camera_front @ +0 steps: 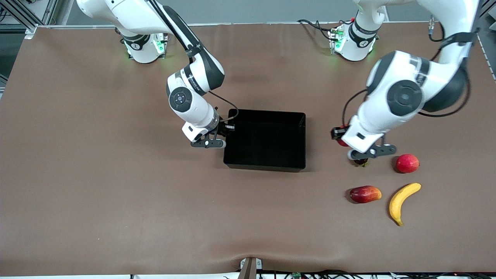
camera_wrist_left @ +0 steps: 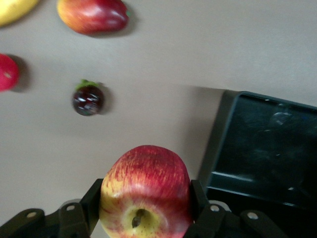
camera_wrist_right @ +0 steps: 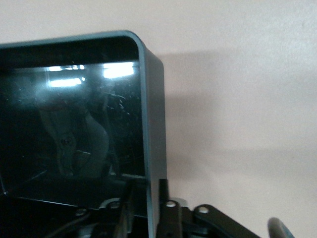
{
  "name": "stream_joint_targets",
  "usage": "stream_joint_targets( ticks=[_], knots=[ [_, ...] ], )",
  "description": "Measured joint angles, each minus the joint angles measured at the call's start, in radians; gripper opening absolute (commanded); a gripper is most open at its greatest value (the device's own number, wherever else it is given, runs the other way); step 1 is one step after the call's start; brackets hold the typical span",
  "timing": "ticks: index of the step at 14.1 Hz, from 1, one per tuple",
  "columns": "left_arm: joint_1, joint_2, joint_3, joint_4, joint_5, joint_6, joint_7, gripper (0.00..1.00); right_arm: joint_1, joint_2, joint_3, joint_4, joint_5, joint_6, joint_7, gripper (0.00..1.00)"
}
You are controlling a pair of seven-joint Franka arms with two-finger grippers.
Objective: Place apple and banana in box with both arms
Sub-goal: 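Lower the apple into the box with the left gripper while the right gripper withdraws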
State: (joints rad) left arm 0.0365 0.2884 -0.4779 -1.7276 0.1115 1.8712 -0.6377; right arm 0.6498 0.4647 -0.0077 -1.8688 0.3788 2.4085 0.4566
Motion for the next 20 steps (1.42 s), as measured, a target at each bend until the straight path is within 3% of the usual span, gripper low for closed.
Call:
stream_joint_targets(
  ticks=[3,5,7,12,15,17,18,19,20],
  knots=[
    [-0.034,0.007,-0.069,-0.087,0.000,0.120,-0.180,0.00,-0.008,-0.015,-0.011,0.040,0.000,-0.060,0.001,1.00],
    [-0.097,0.026,-0.075,-0.116,0.012,0.183,-0.292,0.00,-0.053,-0.033,-0.023,0.135,-0.001,-0.245,-0.001,1.00],
    [-0.146,0.067,-0.075,-0.126,0.054,0.228,-0.383,0.00,-0.113,-0.052,-0.034,0.246,-0.017,-0.424,-0.009,1.00],
    [-0.191,0.217,-0.075,-0.132,0.222,0.298,-0.570,0.00,-0.271,-0.063,-0.049,0.429,-0.042,-0.698,-0.018,1.00],
    [-0.193,0.294,-0.074,-0.131,0.265,0.344,-0.634,0.00,-0.345,-0.073,-0.051,0.499,-0.061,-0.810,-0.018,1.00],
    [-0.193,0.324,-0.073,-0.128,0.268,0.355,-0.642,0.00,-0.374,-0.096,-0.051,0.513,-0.121,-0.854,-0.018,1.00],
    [-0.192,0.333,-0.072,-0.128,0.268,0.356,-0.643,0.26,-0.382,-0.109,-0.051,0.515,-0.147,-0.880,-0.018,1.00],
    [-0.192,0.339,-0.071,-0.127,0.268,0.356,-0.644,0.89,-0.387,-0.124,-0.052,0.516,-0.166,-0.902,-0.018,1.00],
    [-0.192,0.342,-0.071,-0.127,0.268,0.356,-0.647,1.00,-0.393,-0.141,-0.055,0.516,-0.177,-0.922,-0.022,1.00]
  ],
)
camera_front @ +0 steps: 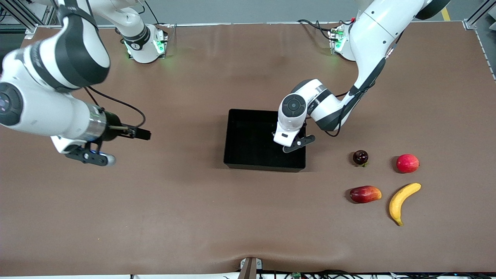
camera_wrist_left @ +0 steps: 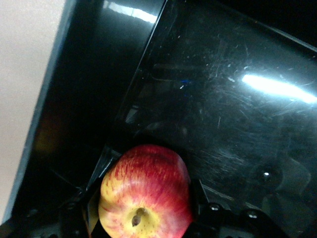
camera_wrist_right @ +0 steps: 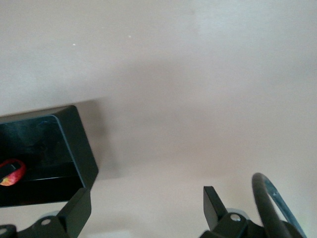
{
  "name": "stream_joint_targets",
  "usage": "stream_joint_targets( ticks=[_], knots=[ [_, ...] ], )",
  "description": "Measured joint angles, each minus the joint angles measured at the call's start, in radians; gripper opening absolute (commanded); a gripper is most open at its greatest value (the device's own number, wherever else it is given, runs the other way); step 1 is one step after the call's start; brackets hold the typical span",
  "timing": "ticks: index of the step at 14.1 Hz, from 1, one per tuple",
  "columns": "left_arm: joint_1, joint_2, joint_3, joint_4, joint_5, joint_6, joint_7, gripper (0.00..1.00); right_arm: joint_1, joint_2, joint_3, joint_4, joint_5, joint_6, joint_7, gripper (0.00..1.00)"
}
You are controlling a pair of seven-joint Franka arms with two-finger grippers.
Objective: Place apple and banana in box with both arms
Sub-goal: 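Lower the apple into the box with the left gripper while the right gripper withdraws, then move the left gripper to the yellow banana and grasp it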
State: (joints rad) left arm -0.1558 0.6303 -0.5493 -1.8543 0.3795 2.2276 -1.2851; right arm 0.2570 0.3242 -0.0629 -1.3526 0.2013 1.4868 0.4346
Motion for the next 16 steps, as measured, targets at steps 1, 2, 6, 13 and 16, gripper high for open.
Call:
stream_joint_targets(
  ticks=[1,2,6,13,16],
  knots=[
    [0.000,0.000,0.000,0.001,0.000,0.000,-0.005,1.00,-0.008,-0.016,-0.004,0.000,-0.007,-0.019,-0.012,1.00],
    [0.000,-0.001,-0.002,0.007,0.000,0.000,-0.015,1.00,-0.024,-0.032,-0.008,0.000,-0.011,-0.040,-0.025,1.00],
    [0.004,-0.079,-0.003,0.067,0.001,-0.081,-0.020,1.00,-0.129,-0.081,-0.014,-0.002,-0.029,-0.097,-0.129,1.00],
    [0.164,-0.208,0.003,0.205,0.002,-0.273,0.447,1.00,-0.242,-0.204,0.034,-0.041,-0.070,-0.111,-0.156,1.00],
    [0.313,-0.183,0.009,0.213,0.007,-0.244,0.749,1.00,-0.262,-0.285,0.038,-0.097,-0.070,-0.112,-0.235,1.00]
  ],
)
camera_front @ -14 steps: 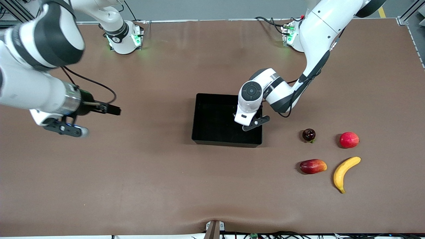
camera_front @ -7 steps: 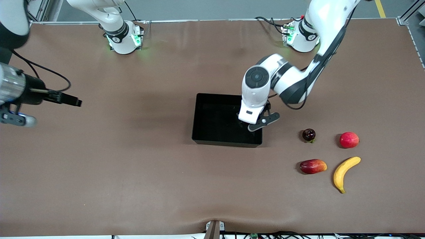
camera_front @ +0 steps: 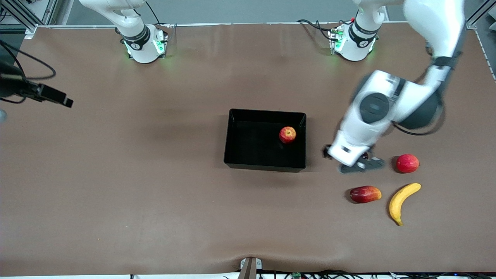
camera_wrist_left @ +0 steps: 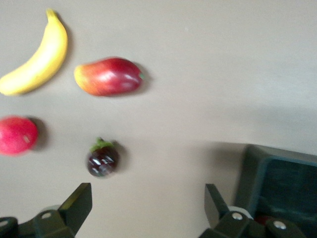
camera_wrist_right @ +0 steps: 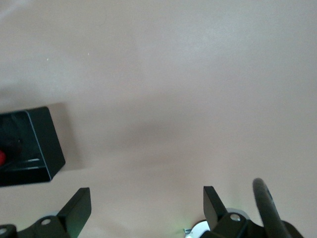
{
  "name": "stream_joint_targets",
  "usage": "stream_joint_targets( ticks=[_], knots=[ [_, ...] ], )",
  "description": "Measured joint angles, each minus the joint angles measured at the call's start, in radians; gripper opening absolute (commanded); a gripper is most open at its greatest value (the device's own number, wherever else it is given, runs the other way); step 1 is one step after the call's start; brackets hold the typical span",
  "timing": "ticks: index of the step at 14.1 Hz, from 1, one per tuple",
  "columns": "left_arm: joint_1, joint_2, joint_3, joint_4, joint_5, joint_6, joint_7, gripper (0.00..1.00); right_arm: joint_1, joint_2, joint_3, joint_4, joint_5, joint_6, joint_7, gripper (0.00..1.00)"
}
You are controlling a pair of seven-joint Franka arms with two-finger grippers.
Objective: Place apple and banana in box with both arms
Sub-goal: 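Move the left gripper to the yellow banana and grasp it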
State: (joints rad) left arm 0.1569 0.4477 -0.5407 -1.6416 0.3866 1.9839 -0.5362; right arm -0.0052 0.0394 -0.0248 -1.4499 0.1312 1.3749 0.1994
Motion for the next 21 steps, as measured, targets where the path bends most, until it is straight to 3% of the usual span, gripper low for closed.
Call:
stream_joint_targets(
  ticks=[3,10,14,19,20,21],
  knots=[
    [0.087,0.057,0.001,0.012,0.069,0.062,0.197,1.00,0.000,-0.057,0.005,-0.053,-0.011,0.001,-0.014,1.00],
    [0.216,0.234,0.004,0.041,0.226,0.247,0.514,1.00,0.002,-0.079,0.017,-0.104,-0.065,0.050,-0.033,1.00],
    [0.281,0.316,0.006,0.090,0.242,0.313,0.730,1.00,-0.004,-0.090,0.012,-0.102,-0.084,0.112,-0.034,1.00],
    [0.312,0.389,0.042,0.097,0.242,0.439,0.862,1.00,-0.010,-0.091,0.008,-0.102,-0.084,0.119,-0.059,1.00],
    [0.311,0.401,0.053,0.097,0.242,0.461,0.876,0.96,-0.010,-0.091,0.008,-0.102,-0.087,0.119,-0.077,1.00],
    [0.312,0.409,0.061,0.098,0.242,0.476,0.890,0.80,-0.010,-0.091,0.008,-0.102,-0.102,0.119,-0.103,1.00]
  ],
)
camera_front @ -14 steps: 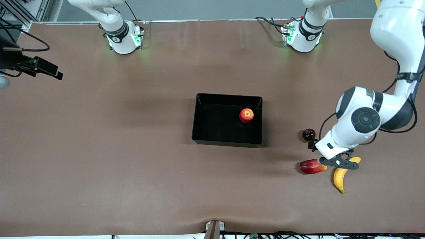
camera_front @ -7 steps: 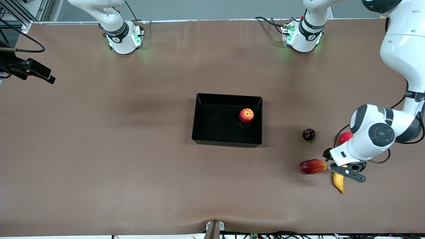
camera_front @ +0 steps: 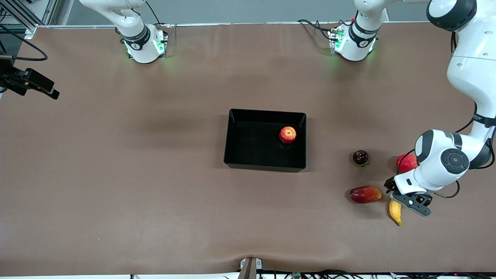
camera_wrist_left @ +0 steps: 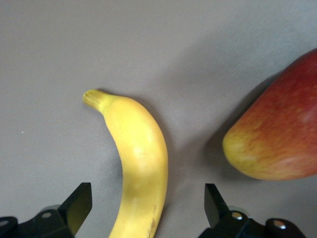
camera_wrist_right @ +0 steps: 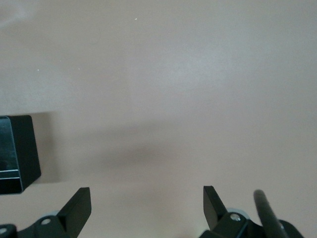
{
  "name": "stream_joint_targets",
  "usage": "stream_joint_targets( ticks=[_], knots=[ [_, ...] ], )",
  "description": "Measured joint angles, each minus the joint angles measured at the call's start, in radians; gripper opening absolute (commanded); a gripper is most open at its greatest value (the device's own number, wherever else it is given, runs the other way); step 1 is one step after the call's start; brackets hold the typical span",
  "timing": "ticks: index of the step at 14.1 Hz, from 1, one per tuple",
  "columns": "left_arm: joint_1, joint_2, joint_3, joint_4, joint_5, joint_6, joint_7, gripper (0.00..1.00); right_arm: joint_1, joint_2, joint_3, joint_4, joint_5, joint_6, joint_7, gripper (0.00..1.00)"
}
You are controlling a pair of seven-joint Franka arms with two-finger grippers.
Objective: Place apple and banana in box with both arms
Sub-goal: 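Move the left gripper to the yellow banana and grasp it, then lift the banana with the left gripper and carry it over the box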
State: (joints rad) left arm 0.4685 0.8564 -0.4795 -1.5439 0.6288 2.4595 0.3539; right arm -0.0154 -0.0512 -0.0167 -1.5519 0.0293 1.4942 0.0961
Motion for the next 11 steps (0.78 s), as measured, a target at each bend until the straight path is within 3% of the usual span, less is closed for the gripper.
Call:
stream_joint_targets(
  ticks=[1,3,4,11],
  knots=[
    [0.001,0.005,0.004,0.001,0.000,0.007,0.013,0.63,0.000,0.000,0.000,0.000,-0.022,0.000,-0.031,1.00],
    [0.001,0.010,0.006,0.002,0.000,0.009,0.027,0.09,-0.002,0.000,-0.001,-0.001,-0.039,-0.001,-0.068,1.00],
    [0.000,0.010,0.006,0.002,0.000,0.009,0.033,0.00,-0.002,0.000,-0.001,-0.002,-0.042,-0.003,-0.074,1.00],
    [0.000,-0.017,-0.023,0.047,0.005,-0.032,0.068,0.00,-0.002,0.000,0.001,-0.002,-0.045,-0.021,-0.081,1.00]
  ],
)
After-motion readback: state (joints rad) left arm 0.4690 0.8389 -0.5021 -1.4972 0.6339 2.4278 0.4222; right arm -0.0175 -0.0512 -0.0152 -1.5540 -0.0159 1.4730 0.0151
